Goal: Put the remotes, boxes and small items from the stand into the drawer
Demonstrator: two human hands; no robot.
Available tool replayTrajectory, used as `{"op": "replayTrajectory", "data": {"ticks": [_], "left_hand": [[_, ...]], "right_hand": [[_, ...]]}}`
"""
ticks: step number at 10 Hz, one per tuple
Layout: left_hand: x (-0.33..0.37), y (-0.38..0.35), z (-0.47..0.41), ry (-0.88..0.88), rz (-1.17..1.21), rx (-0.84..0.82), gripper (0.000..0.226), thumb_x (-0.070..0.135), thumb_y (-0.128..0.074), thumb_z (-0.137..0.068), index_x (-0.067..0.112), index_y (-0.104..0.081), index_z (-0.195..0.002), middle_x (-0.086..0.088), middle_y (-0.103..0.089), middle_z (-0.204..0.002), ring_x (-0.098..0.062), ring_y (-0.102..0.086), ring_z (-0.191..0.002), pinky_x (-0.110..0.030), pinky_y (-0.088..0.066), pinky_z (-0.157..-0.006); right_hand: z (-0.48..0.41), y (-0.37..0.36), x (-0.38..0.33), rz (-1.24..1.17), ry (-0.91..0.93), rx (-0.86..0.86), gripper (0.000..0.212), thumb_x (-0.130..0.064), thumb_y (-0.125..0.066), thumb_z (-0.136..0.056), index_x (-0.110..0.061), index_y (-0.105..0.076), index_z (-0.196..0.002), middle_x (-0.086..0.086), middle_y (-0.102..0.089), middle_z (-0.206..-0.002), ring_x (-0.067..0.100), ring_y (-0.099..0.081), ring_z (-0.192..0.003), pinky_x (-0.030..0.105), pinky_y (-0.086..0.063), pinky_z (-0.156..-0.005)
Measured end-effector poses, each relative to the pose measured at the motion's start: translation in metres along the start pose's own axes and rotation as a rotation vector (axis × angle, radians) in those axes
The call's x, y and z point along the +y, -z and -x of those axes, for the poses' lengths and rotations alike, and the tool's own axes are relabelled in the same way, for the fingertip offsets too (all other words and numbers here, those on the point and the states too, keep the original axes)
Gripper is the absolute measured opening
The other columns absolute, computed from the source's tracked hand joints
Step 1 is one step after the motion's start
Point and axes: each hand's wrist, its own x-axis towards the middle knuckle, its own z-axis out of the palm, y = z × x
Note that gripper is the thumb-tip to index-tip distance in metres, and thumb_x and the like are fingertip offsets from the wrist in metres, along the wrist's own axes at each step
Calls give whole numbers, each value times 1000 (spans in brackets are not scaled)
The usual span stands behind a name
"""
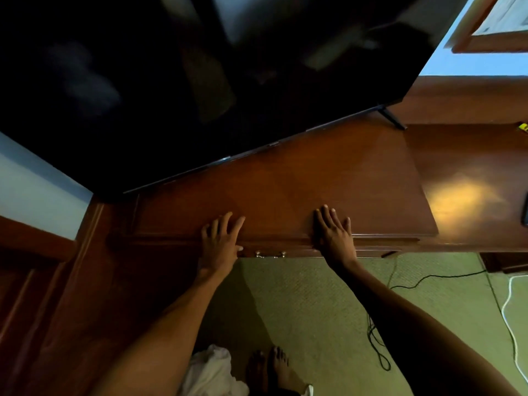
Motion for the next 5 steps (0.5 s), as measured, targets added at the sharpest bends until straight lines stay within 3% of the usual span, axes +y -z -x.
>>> {"op": "replayTrajectory", "data": {"ticks": [1,3,4,5], "left_hand": [[2,4,-2,17,15,-5,78,26,-71,-84,36,-28,-148,-3,-27,-157,-28,-29,-139,-51,-29,-110],[-5,28,-12,-58,87,-53,72,26,-73,-82,32,-36,-144,-2,-32,-150,-25,-35,-132,-45,-40,-105],[-8,44,-8,-35,255,-136,65,25,-72,-83,29,-42,-140,-1,-33,-150,-25,-33,-135,-47,-35,-110],[-11,52,12,34,574,-162,45,20,-65,-90,25,-51,-132,-1,-48,-138,-20,-47,-126,-34,-46,-97]], "right_hand": [[-3,7,2,17,0,-2,78,-24,-61,-91,-16,-15,-154,10,-14,-163,30,-18,-150,63,-15,-116],[1,11,1,84,17,-30,74,-26,-58,-94,-17,-16,-153,10,-14,-163,31,-20,-149,68,-18,-113],[4,28,-13,-33,-44,-89,86,-31,-73,-82,-17,-22,-151,11,-18,-161,32,-24,-147,66,-24,-112],[37,22,-24,-279,-60,-1,74,-35,-76,-78,-19,-39,-140,8,-44,-146,31,-51,-127,52,-45,-102]]}}
